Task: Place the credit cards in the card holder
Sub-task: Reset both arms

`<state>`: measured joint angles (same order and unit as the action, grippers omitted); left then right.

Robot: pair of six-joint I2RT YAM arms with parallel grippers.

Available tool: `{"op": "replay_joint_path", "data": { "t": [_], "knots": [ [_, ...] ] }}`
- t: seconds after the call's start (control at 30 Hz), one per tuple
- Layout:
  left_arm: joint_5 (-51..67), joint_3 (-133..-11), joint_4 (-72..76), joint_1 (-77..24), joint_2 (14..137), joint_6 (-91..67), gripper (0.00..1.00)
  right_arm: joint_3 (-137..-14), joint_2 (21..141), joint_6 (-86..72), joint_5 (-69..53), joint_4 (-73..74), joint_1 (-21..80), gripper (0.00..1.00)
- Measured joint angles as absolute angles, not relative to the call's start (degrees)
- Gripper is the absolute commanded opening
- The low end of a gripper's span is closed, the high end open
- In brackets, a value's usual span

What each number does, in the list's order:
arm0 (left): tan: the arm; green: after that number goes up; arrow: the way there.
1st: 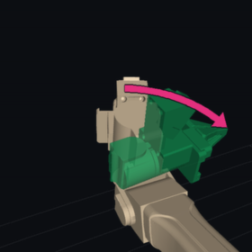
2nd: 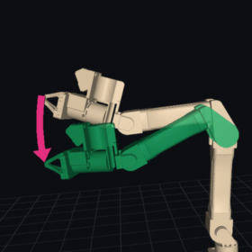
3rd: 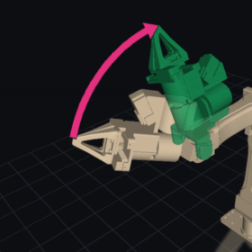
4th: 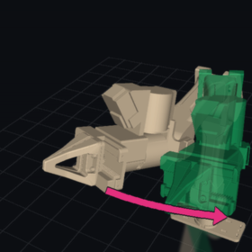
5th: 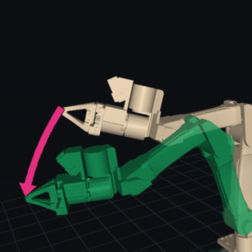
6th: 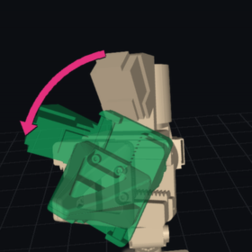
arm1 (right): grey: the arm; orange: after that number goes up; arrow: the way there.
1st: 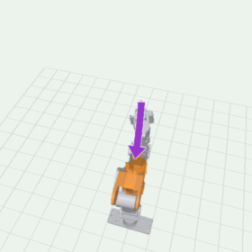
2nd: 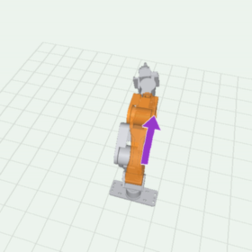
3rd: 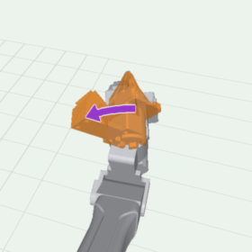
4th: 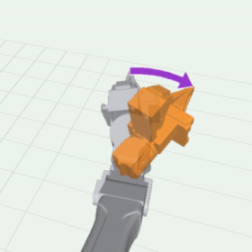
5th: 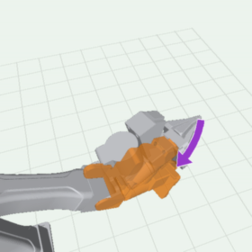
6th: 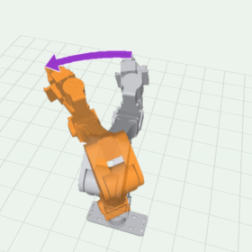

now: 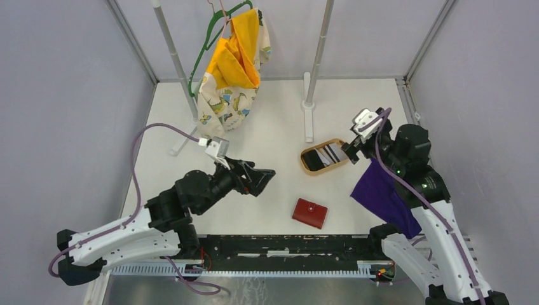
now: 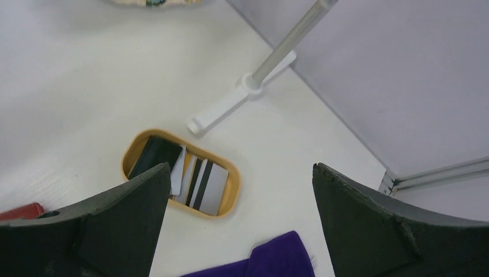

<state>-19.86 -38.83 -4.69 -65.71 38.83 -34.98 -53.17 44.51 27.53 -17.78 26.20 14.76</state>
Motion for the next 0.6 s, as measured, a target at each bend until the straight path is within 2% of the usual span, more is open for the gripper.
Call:
{"op": "replay_joint_path", "data": {
  "t": [0.27,0.6],
  "knots": [
    [-25.39,-49.19,-19.90,-65.71,32.23,-33.10,1.00,-56.55,37.54,16.08,-16.34,25.32,14.35,0.98],
    [-26.94,-50.09,-25.98,-65.71,28.69,-31.59,1.00,-57.69,37.91,11.77,-15.40,25.47,11.33,0.98]
  ]
}}
